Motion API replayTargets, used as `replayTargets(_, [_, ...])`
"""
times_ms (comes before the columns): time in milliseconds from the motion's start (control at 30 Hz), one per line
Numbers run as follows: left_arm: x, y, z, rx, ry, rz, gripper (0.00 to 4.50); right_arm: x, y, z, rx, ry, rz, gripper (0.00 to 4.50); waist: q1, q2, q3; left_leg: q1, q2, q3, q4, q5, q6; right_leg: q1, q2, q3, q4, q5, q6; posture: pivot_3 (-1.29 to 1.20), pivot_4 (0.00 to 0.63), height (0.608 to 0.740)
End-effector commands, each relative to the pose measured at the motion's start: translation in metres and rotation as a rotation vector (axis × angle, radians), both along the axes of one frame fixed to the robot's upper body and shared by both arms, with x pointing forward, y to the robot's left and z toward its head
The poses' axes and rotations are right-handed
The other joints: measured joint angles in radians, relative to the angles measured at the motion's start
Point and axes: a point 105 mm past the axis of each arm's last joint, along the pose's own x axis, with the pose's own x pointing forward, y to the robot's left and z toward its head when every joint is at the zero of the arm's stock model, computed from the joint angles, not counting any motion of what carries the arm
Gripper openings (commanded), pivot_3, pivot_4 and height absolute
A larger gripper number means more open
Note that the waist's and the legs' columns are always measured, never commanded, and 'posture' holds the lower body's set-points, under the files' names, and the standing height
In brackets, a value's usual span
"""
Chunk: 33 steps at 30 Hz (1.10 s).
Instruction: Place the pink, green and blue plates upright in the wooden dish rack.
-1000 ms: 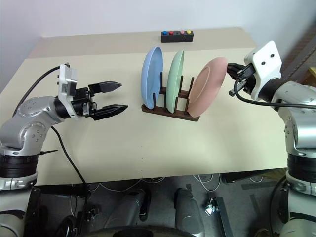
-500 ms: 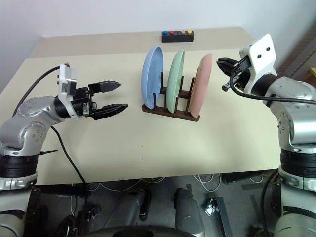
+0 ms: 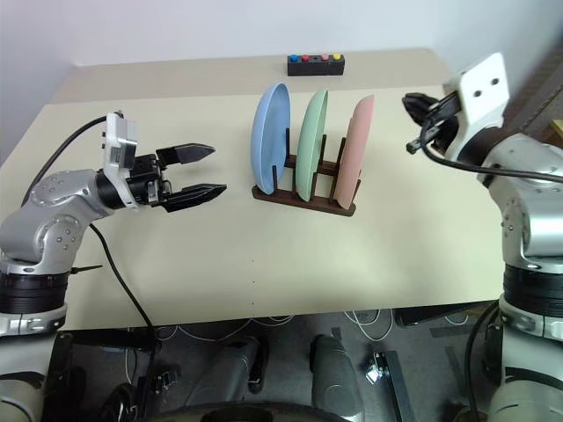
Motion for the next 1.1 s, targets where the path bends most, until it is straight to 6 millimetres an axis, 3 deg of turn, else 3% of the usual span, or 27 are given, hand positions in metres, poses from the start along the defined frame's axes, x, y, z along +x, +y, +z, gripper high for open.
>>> replayTargets(33, [0.000, 0.004, 0.010, 0.007, -0.046, 0.014, 4.50, -0.025, -0.008, 0.026, 0.195, -0.045, 0.161, 0.28, 0.000, 0.000, 0.000, 0.000, 0.000, 0.000, 0.000, 0.000, 0.000, 0.000, 0.000, 0.000, 0.000, 0.000, 0.000, 0.00, 0.150, 0.740])
replayTargets(100, [0.000, 0.006, 0.009, 0.004, -0.037, 0.017, 4.50, -0.046, -0.001, 0.033, 0.261, -0.043, 0.326, 0.92, 0.002, 0.000, 0.000, 0.000, 0.000, 0.000, 0.000, 0.000, 0.000, 0.000, 0.000, 0.000, 0.000, 0.000, 0.000, 0.00, 0.150, 0.740])
replayTargets(167, [0.001, 0.007, 0.010, -0.007, -0.029, 0.025, 4.50, -0.070, 0.014, 0.037, 0.267, -0.023, 0.491, 1.86, 0.002, 0.000, 0.000, 0.000, 0.000, -0.001, 0.000, 0.000, 0.000, 0.001, 0.000, 0.000, 0.000, 0.000, 0.000, 0.00, 0.150, 0.740])
replayTargets(333, [0.006, 0.009, 0.008, -0.012, -0.017, 0.046, 4.50, -0.096, 0.043, 0.019, 0.173, 0.104, 0.666, 4.46, -0.002, 0.000, 0.000, 0.000, 0.001, -0.001, 0.000, 0.000, 0.000, 0.001, 0.000, 0.000, 0.000, 0.000, 0.000, 0.00, 0.150, 0.740])
replayTargets(467, [0.013, 0.011, 0.005, 0.023, -0.010, 0.073, 4.50, -0.105, 0.064, -0.019, 0.065, 0.260, 0.755, 4.46, 0.001, -0.001, 0.000, 0.000, 0.001, -0.001, 0.000, 0.000, 0.000, 0.001, -0.001, -0.001, 0.000, 0.000, 0.000, 0.00, 0.150, 0.740])
replayTargets(567, [0.009, 0.016, -0.001, 0.109, -0.013, 0.029, 4.50, -0.102, 0.070, -0.033, -0.020, 0.287, 0.752, 4.46, -0.001, -0.001, 0.000, 0.000, 0.000, 0.000, 0.000, 0.000, 0.000, 0.001, -0.001, 0.000, 0.000, 0.000, 0.000, 0.00, 0.150, 0.740])
replayTargets(733, [0.008, 0.023, -0.007, 0.125, 0.045, -0.007, 4.50, -0.103, 0.080, -0.040, -0.013, 0.306, 0.795, 4.46, 0.001, -0.001, 0.000, 0.000, 0.001, 0.000, 0.000, 0.000, 0.000, 0.000, -0.001, -0.001, 0.000, 0.000, 0.000, 0.00, 0.150, 0.740])
replayTargets(1100, [-0.001, 0.008, -0.007, 0.110, -0.005, -0.071, 4.50, -0.097, 0.086, -0.042, -0.004, 0.299, 0.765, 4.46, 0.002, -0.001, 0.000, 0.000, 0.001, -0.001, 0.000, 0.000, 0.000, 0.000, -0.001, -0.001, -0.001, 0.000, 0.000, 0.00, 0.150, 0.740])
